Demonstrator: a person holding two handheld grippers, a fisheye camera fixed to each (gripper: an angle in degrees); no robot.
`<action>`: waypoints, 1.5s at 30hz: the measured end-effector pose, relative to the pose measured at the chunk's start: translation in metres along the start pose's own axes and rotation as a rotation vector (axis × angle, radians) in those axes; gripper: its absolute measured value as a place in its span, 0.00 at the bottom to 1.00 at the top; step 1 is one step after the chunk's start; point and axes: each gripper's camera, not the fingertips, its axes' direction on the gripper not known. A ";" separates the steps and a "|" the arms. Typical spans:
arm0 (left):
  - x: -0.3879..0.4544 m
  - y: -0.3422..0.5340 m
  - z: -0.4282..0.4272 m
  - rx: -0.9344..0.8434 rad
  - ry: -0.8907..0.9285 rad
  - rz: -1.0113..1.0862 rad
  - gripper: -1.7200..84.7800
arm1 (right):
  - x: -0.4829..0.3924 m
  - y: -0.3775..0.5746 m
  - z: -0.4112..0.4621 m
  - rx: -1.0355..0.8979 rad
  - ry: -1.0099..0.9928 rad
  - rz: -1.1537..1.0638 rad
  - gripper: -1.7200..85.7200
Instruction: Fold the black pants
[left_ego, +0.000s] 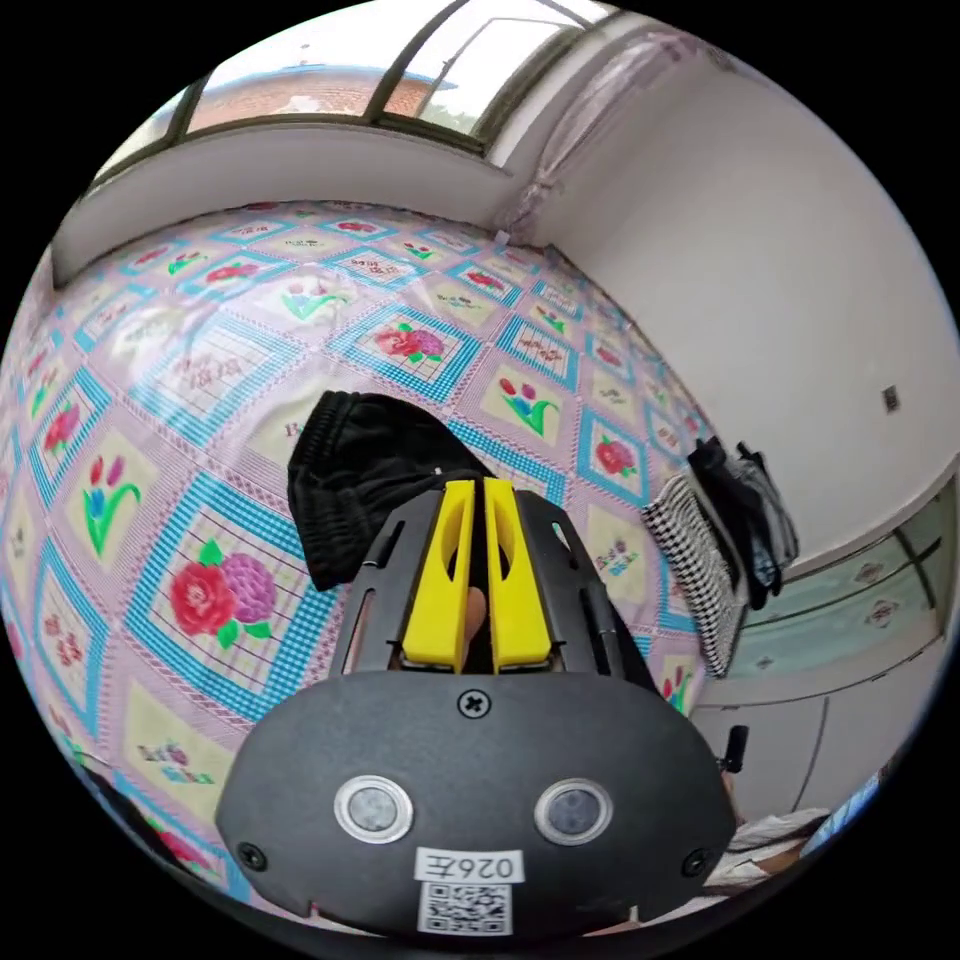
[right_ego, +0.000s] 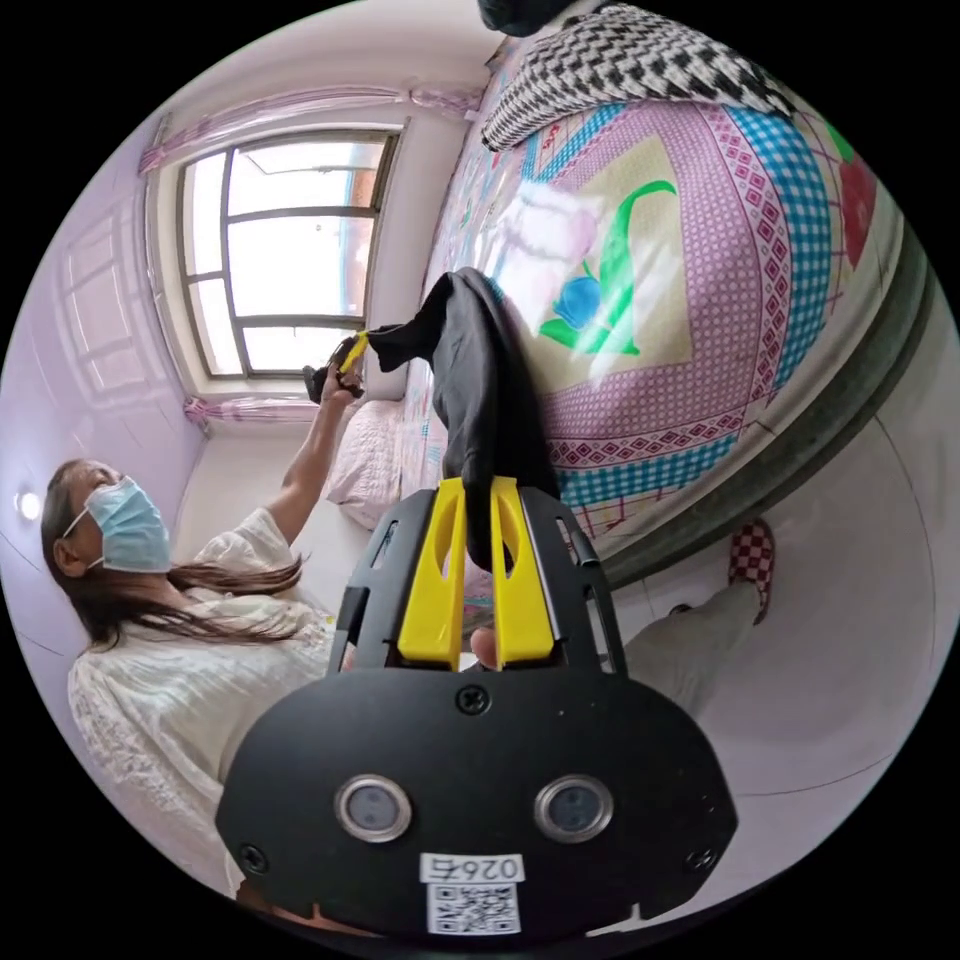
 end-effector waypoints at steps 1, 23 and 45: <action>0.012 -0.023 0.008 -0.069 -0.075 0.041 0.02 | 0.005 0.000 -0.001 -0.004 -0.019 0.009 0.05; 0.009 -0.159 0.041 -0.088 0.195 0.375 0.04 | -0.113 -0.119 0.071 -0.159 0.333 -0.644 0.16; -0.274 -0.154 -0.020 0.230 0.434 -0.007 0.15 | -0.264 -0.401 0.617 -0.411 0.258 -1.101 0.02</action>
